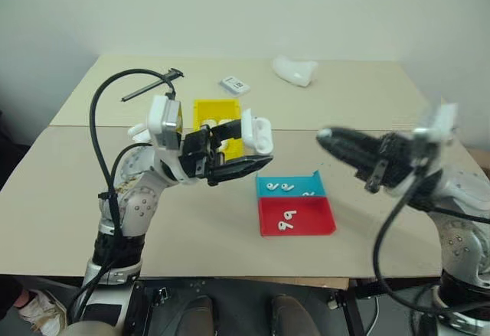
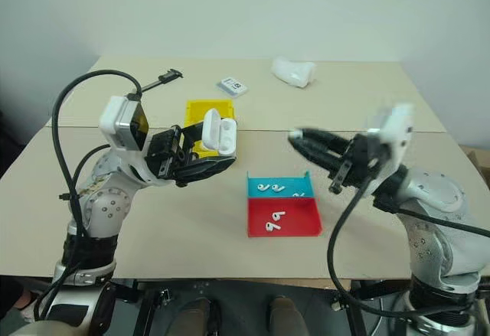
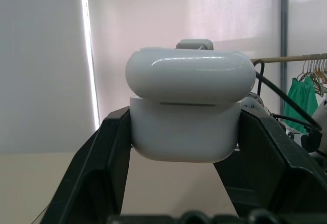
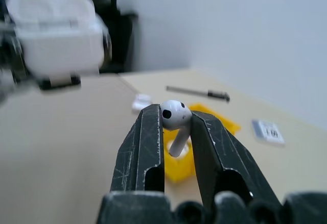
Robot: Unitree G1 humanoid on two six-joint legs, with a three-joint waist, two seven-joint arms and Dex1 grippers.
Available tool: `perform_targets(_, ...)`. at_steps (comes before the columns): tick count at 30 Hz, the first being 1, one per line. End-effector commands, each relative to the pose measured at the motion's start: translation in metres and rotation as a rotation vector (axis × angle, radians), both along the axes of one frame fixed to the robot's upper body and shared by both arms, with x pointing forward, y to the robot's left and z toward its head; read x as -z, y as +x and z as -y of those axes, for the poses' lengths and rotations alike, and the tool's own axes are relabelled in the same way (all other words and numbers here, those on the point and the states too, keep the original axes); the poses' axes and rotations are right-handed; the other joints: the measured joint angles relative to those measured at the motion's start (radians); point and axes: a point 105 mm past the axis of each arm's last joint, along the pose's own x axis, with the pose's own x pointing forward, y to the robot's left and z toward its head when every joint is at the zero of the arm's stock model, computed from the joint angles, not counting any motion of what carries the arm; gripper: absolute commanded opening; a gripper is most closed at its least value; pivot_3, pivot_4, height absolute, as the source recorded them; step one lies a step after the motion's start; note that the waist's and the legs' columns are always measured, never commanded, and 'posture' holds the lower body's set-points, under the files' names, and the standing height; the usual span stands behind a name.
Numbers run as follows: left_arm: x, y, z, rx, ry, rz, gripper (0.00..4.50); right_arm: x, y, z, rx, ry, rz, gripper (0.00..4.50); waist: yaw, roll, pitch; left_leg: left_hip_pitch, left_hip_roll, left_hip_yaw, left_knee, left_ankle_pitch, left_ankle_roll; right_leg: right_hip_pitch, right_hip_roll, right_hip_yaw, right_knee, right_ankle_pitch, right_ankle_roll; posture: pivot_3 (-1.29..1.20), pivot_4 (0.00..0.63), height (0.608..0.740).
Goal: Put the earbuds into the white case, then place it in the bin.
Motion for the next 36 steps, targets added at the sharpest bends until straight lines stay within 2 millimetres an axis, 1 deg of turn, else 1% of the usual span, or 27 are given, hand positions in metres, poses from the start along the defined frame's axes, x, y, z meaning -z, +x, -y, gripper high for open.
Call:
perform_targets(1, -0.011, -0.003, 0.005, 0.043, -0.011, 0.056, 2.80, -0.033, -0.013, -0.014, -0.052, 0.178, 0.056, 0.59, -0.004, 0.001, 0.000, 0.000, 0.000, 0.000, 0.000, 0.000, 0.000, 0.000, 0.001, 0.000, 0.000, 0.000, 0.000, 0.00, 0.150, 0.740)
perform_targets(3, -0.012, -0.002, 0.007, 0.055, -0.009, 0.057, 2.80, -0.041, -0.014, -0.026, -0.060, 0.200, 0.068, 0.59, -0.004, 0.001, 0.000, 0.000, 0.001, -0.001, -0.001, 0.000, 0.000, -0.001, 0.001, 0.000, 0.000, 0.000, 0.000, 0.00, 0.150, 0.740)
perform_targets(6, -0.012, -0.002, 0.008, 0.065, -0.004, 0.061, 2.80, -0.048, -0.016, -0.038, -0.085, 0.228, 0.068, 0.59, -0.003, 0.001, 0.000, -0.001, 0.000, 0.000, -0.001, 0.000, 0.000, -0.001, 0.001, 0.000, 0.000, 0.000, 0.000, 0.00, 0.150, 0.740)
perform_targets(11, -0.014, -0.001, 0.008, 0.064, -0.007, 0.061, 2.80, -0.041, -0.019, -0.050, -0.123, 0.169, 0.057, 0.59, 0.001, 0.001, 0.000, -0.002, 0.000, 0.000, 0.000, 0.000, 0.000, -0.001, 0.000, 0.000, -0.001, 0.000, 0.000, 0.00, 0.150, 0.740)
perform_targets(17, -0.014, -0.002, 0.008, 0.063, -0.005, 0.063, 2.80, -0.033, -0.023, -0.057, -0.163, 0.100, 0.058, 0.59, 0.001, 0.001, 0.000, -0.002, 0.000, 0.000, 0.000, 0.000, 0.000, -0.001, 0.000, -0.001, -0.001, 0.000, 0.000, 0.00, 0.150, 0.740)
perform_targets(21, -0.014, -0.003, 0.009, 0.065, -0.002, 0.065, 2.80, -0.031, -0.023, -0.059, -0.176, 0.074, 0.064, 0.59, 0.000, 0.001, 0.000, -0.002, 0.000, -0.001, 0.000, 0.000, 0.000, -0.001, 0.000, 0.000, -0.001, 0.000, 0.000, 0.00, 0.150, 0.740)
perform_targets(27, -0.014, -0.003, 0.009, 0.063, 0.002, 0.068, 2.80, -0.021, -0.016, -0.063, -0.135, -0.038, 0.071, 0.59, 0.000, 0.001, 0.000, -0.002, 0.000, -0.001, 0.000, 0.000, 0.000, -0.001, 0.000, 0.000, -0.001, 0.000, 0.000, 0.00, 0.150, 0.740)
perform_targets(36, -0.014, -0.003, 0.009, 0.062, 0.005, 0.073, 2.80, -0.016, -0.009, -0.064, -0.104, -0.125, 0.087, 0.59, 0.001, 0.001, 0.000, -0.002, 0.000, 0.000, 0.000, 0.000, 0.000, -0.001, 0.000, -0.001, -0.001, 0.000, 0.000, 0.00, 0.150, 0.740)
